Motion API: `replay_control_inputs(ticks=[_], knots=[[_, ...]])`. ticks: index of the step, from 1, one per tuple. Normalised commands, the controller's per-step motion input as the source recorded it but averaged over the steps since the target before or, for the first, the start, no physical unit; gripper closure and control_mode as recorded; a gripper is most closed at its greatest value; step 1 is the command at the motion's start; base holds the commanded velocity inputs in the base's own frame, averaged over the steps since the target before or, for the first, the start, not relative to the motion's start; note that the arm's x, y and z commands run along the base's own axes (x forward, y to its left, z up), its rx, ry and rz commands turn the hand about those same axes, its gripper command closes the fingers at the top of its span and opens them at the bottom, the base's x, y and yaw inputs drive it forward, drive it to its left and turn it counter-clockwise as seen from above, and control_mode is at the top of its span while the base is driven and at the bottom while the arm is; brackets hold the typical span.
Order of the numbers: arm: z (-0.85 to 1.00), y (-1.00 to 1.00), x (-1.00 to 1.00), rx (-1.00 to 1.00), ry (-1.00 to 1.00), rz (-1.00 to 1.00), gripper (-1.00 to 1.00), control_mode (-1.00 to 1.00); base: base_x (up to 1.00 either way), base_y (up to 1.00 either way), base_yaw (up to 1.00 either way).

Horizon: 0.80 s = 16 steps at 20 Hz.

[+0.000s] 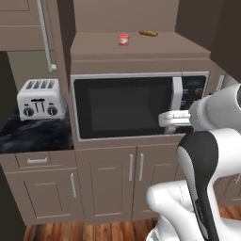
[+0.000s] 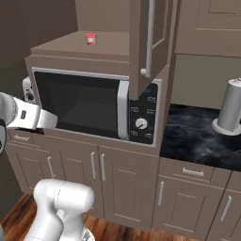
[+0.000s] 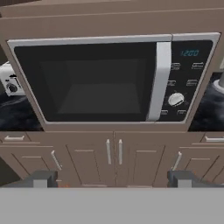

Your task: Pick the avocado and bread from the counter and place them on the plate. Then pick the jam from the cabinet and place it next to the plate. Lastly close the cabinet door.

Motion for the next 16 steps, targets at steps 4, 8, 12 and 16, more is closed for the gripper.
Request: replay_control_inputs(ticks=[4,8,12,16], knots=[[0.00,0.00,0.00,0.00,0.00,0.00,-1.00,1.00,0.43,0.00,0.07],[0.00,0.00,0.00,0.00,0.00,0.00,-1.00,1.00,0.43,0.00,0.06],[0.00,0.00,0.00,0.00,0.00,0.00,-1.00,1.00,0.44,0.00,0.04],[0.00,0.00,0.00,0.00,0.00,0.00,-1.00,1.00,0.44,0.00,0.01]])
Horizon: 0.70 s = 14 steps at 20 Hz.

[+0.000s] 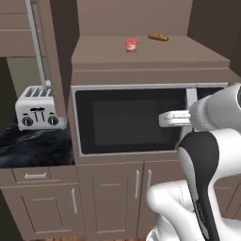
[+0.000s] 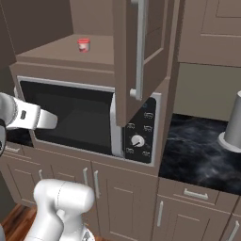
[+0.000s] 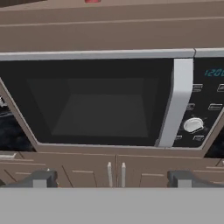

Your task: Pick the avocado and bread from the counter and place them on the plate. Then pick the jam from the cabinet and place it next to the plate. Lastly close the cabinet door.

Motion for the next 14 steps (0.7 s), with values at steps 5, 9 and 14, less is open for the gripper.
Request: replay_control_inputs(ticks=[5,9,14], knots=[[0.00,0.00,0.00,0.00,0.00,0.00,-1.00,1.00,0.24,0.00,0.00],[0.00,0.00,0.00,0.00,-0.01,0.00,-1.00,-1.00,0.00,0.00,0.00],[0.38,0.00,-0.02,0.00,-0.14,0.04,-1.00,-1.00,0.00,0.00,0.00]])
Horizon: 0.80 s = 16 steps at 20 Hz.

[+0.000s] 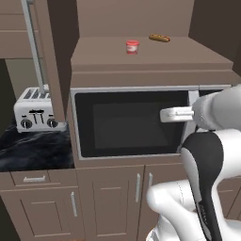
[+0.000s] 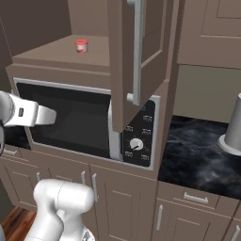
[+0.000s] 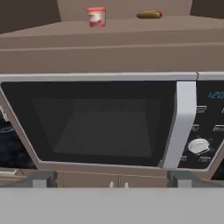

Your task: Pick the avocado and bread from the counter and place them on the plate. Then pick the jam from the cabinet and place it next to the plate. Lastly close the cabinet door.

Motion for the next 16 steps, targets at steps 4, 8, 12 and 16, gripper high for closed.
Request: replay_control_inputs(ticks=[4,8,12,16], knots=[[0.74,0.03,-0.01,0.00,-0.21,0.12,-1.00,-1.00,0.00,0.00,0.00],[0.63,0.10,0.00,0.00,-0.13,0.12,-1.00,-1.00,0.00,0.00,0.00],[0.58,0.22,0.00,0.00,-0.04,0.05,-1.00,-1.00,0.00,0.00,0.00],[0.44,0.27,0.10,0.00,0.00,0.00,-1.00,-1.00,0.00,0.00,0.00]])
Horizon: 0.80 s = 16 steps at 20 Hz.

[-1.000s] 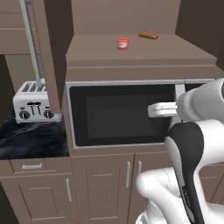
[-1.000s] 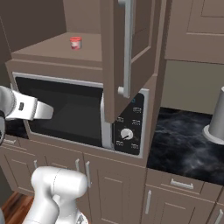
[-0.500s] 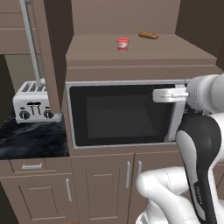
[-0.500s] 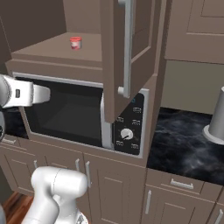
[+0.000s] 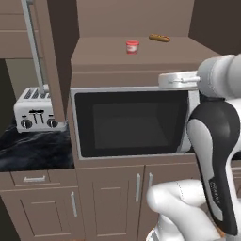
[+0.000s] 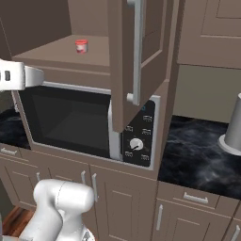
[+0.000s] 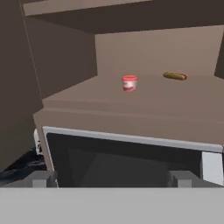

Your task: Pick the avocado and bread from the counter and place them on the plate. Then pick the jam from the cabinet and place it next to the plate. Lastly close the cabinet door.

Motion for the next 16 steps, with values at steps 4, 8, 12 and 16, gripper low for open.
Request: replay_control_inputs(ticks=[4,8,12,16], knots=[[0.37,0.05,0.20,-0.01,0.00,-0.03,-1.00,-1.00,0.00,0.00,0.00],[0.15,-0.01,0.37,-0.02,0.01,0.00,-1.00,-1.00,0.00,0.00,0.00],[0.00,-0.03,0.48,-0.02,0.07,0.00,-1.00,-1.00,0.00,0.00,0.00],[0.00,-0.05,0.42,-0.01,0.05,0.00,-1.00,-1.00,0.00,0.00,0.00]])
